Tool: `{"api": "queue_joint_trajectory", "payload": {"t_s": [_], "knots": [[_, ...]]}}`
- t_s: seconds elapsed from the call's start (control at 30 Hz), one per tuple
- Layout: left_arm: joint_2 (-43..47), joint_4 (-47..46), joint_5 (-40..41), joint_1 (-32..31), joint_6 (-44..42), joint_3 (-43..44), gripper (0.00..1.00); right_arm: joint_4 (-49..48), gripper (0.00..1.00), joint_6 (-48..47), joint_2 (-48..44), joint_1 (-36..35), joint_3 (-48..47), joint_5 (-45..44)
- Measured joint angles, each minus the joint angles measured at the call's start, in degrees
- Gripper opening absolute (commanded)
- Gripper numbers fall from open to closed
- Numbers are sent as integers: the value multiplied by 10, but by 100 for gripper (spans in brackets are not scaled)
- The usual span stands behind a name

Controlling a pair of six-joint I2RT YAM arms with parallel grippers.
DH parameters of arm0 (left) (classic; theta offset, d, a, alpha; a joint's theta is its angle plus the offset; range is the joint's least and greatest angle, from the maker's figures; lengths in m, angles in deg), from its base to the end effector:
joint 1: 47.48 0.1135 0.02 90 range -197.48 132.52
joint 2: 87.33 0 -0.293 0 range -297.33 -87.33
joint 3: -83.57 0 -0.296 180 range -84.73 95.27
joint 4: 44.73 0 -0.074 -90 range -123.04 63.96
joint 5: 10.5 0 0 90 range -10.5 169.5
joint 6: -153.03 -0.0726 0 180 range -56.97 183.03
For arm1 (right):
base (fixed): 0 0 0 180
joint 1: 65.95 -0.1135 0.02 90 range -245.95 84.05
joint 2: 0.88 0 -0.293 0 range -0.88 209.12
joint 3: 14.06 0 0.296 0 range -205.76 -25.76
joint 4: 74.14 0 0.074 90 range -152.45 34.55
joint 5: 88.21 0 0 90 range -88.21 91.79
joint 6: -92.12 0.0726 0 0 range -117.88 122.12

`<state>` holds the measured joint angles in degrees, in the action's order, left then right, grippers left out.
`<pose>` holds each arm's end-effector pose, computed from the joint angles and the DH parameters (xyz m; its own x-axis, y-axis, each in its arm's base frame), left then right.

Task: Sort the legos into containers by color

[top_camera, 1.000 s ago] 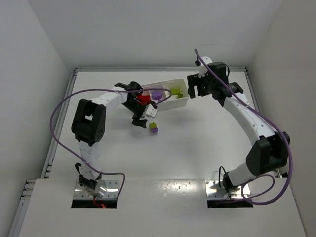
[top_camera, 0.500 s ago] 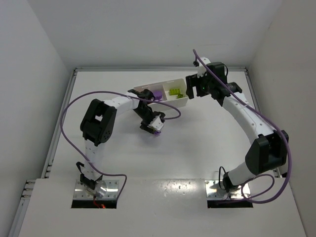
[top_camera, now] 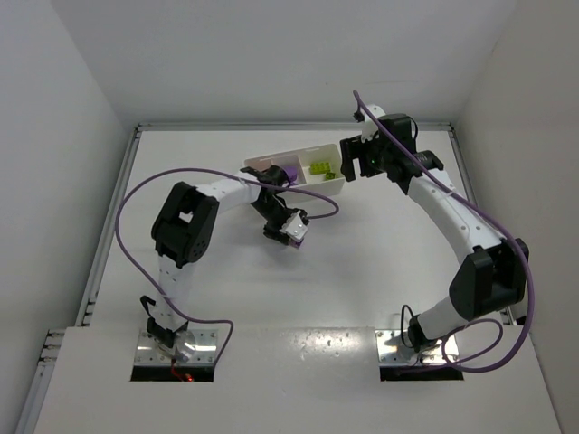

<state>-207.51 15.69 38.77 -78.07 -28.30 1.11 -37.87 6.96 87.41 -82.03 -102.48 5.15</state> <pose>0.3685 -0.2729 0.1248 0.4732 0.6003 -0.6447 0.8438 -0.5192 0.1358 0.4077 0.1220 0.3207 -0.5918 -0.0829 -0.8018 -0.2730 0.9565 0.1026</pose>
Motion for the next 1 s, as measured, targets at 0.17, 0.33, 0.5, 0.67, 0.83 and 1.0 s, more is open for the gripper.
{"api": "queue_joint_trajectory", "payload": {"t_s": [0.17,0.33,0.5,0.67,0.83,1.0], "knots": [[0,-1,-2,8,8,0,70,0,83,-1,0,0,0,3],[0,9,-2,28,8,0,70,0,83,-1,0,0,0,10],[1,17,-3,51,8,0,61,0,83,-1,0,-2,0,14],[3,22,-6,61,8,0,58,0,83,-1,0,-3,0,16],[6,31,-14,61,6,0,69,0,82,-1,0,-6,0,17],[8,46,-20,61,5,0,65,0,82,-1,0,-6,0,18]]}}
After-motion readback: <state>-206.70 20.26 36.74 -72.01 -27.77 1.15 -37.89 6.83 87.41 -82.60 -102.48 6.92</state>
